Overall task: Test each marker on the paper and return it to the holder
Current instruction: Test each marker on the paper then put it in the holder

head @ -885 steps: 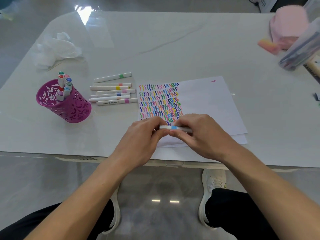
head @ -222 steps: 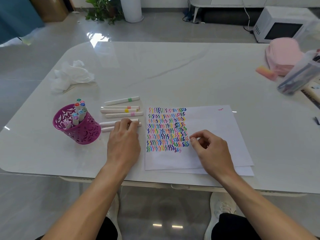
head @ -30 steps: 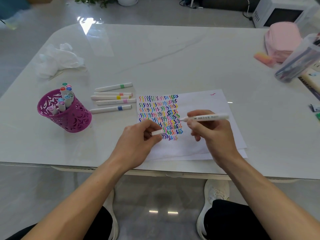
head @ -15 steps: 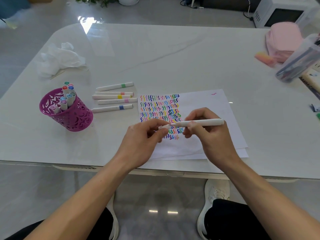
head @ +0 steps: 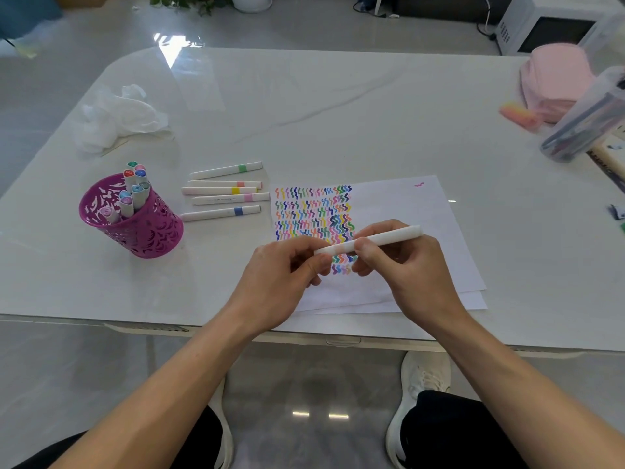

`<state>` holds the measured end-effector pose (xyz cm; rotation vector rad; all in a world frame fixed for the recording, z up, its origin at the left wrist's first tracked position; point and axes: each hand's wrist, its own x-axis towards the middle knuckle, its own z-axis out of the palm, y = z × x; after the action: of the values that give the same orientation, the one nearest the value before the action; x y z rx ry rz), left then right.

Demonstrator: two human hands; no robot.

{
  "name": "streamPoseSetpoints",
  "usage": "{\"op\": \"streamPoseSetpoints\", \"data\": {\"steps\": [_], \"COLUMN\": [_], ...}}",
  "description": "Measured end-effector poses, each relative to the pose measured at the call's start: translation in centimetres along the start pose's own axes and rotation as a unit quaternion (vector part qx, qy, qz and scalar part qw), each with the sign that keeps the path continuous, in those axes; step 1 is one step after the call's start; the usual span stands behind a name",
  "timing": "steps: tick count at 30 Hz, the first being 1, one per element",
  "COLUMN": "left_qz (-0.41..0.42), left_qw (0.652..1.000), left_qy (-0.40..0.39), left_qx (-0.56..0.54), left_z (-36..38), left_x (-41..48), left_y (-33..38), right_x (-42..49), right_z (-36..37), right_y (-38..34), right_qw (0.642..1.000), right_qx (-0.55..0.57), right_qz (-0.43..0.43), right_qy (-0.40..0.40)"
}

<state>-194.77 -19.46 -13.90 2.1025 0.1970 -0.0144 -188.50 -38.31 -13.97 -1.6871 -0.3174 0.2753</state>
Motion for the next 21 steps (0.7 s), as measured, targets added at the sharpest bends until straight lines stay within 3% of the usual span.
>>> {"op": "streamPoseSetpoints", "data": {"steps": [21], "left_qz": [0.070], "left_qw": [0.994], "left_qy": [0.041], "left_qx": [0.072], "left_z": [0.30], "left_x": [-0.75], "left_y": [-0.26], "right_x": [-0.35], "right_z": [0.32], "right_y": [0.34], "right_qw": [0.987], "right_qx": [0.145], "right_qz": [0.061], "right_qy": [-0.026]}}
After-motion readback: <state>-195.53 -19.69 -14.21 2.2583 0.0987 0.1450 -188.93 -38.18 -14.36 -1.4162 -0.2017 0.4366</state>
